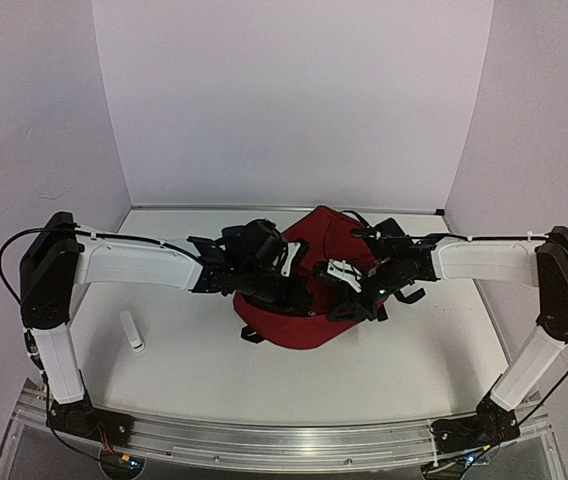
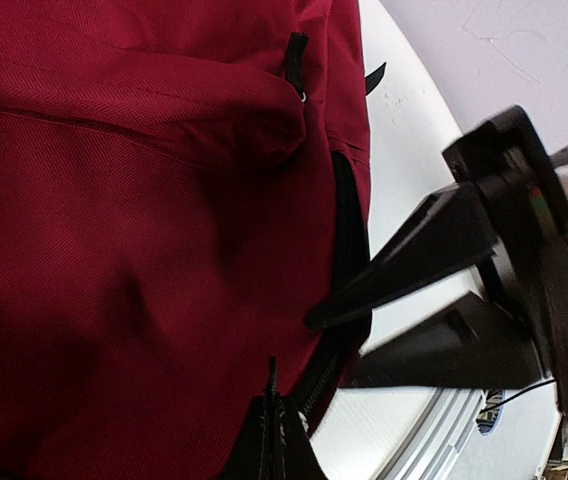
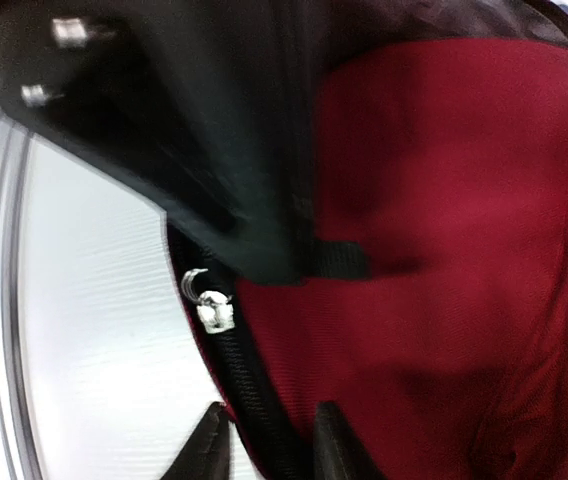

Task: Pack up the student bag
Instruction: Zip the student bag at the center of the board.

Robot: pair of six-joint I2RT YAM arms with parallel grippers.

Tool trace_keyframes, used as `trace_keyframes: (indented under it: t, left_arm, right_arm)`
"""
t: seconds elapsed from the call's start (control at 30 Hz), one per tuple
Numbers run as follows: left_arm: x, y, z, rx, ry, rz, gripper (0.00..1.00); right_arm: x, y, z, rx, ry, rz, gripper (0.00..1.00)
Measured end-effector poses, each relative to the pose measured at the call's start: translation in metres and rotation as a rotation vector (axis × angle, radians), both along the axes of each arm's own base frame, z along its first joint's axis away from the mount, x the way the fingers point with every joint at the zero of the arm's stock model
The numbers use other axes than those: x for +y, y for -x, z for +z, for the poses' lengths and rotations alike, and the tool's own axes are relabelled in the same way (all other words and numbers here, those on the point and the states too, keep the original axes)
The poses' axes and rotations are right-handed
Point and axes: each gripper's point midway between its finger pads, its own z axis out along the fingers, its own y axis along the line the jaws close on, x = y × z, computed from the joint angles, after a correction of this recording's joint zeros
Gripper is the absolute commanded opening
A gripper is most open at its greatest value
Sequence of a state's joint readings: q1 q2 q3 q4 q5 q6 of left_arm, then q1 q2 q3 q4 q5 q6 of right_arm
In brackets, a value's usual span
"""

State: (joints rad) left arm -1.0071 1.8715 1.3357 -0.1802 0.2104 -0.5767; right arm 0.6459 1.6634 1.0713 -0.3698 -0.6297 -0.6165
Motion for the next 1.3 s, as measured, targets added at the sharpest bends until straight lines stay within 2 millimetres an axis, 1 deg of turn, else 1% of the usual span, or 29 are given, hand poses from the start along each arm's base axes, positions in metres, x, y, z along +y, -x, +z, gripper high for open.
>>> trace_keyframes:
  t: [0.07,0.1,0.23,0.37,0.43,0.47,0.53,0.57,0.6,0.63,0.7,0.73,0.77,0.9,1.0,1.07,1.13,1.23,1.3]
  left_arm:
    - [0.005,0.000,0.003,-0.004,0.001,0.007,0.00]
    - [0.008,0.000,0.004,-0.007,0.000,0.014,0.00]
    - [0.033,-0.004,0.009,-0.019,-0.008,0.064,0.00]
    - [0.065,-0.011,0.012,-0.025,-0.018,0.137,0.00]
    - [0.074,-0.013,0.016,-0.031,-0.015,0.158,0.00]
    - [0.075,-0.013,0.019,-0.035,-0.009,0.160,0.00]
    - [0.074,-0.011,0.025,-0.042,0.006,0.155,0.00]
    - [0.072,-0.011,0.027,-0.045,0.015,0.150,0.00]
    - [0.071,-0.010,0.028,-0.043,0.021,0.144,0.00]
    - [0.070,-0.009,0.028,-0.037,0.027,0.137,0.00]
    - [0.066,-0.008,0.029,-0.022,0.049,0.124,0.00]
    - [0.063,-0.008,0.028,-0.015,0.058,0.118,0.00]
    - [0.060,-0.008,0.026,-0.004,0.068,0.112,0.00]
    - [0.051,-0.008,0.008,0.034,0.068,0.098,0.00]
    - [0.050,-0.007,0.005,0.049,0.069,0.103,0.00]
    - [0.048,-0.008,0.007,0.044,0.078,0.103,0.00]
    - [0.048,-0.009,0.008,0.041,0.083,0.105,0.00]
    - [0.048,-0.010,0.008,0.042,0.082,0.112,0.00]
    - [0.048,-0.010,0.008,0.041,0.081,0.116,0.00]
  right_arm:
    - [-0.002,-0.004,-0.002,-0.018,0.011,-0.013,0.03]
    - [-0.003,-0.005,-0.003,-0.025,0.017,-0.019,0.00]
    - [-0.011,-0.004,-0.005,-0.055,0.038,-0.038,0.00]
    - [-0.026,-0.002,0.005,-0.124,0.047,-0.057,0.00]
    - [-0.037,-0.006,0.013,-0.160,0.042,-0.073,0.01]
    - [-0.044,-0.011,0.018,-0.179,0.040,-0.084,0.07]
    - [-0.055,-0.020,0.023,-0.210,0.045,-0.104,0.35]
    - [-0.061,-0.023,0.024,-0.218,0.055,-0.114,0.48]
    - [-0.067,-0.025,0.022,-0.219,0.072,-0.126,0.56]
    - [-0.073,-0.026,0.020,-0.210,0.091,-0.136,0.61]
    - [-0.078,-0.026,0.019,-0.190,0.114,-0.146,0.63]
    - [-0.076,-0.025,0.022,-0.182,0.115,-0.146,0.64]
    - [-0.069,-0.023,0.027,-0.180,0.109,-0.135,0.64]
    - [-0.025,-0.013,0.056,-0.186,0.030,-0.076,0.64]
    - [0.005,-0.004,0.069,-0.181,-0.020,-0.040,0.60]
    - [0.018,-0.001,0.067,-0.166,-0.029,-0.026,0.57]
    - [0.033,0.005,0.059,-0.139,-0.024,-0.009,0.54]
    - [0.048,0.014,0.038,-0.104,0.007,0.011,0.52]
    - [0.056,0.021,0.024,-0.089,0.033,0.022,0.46]
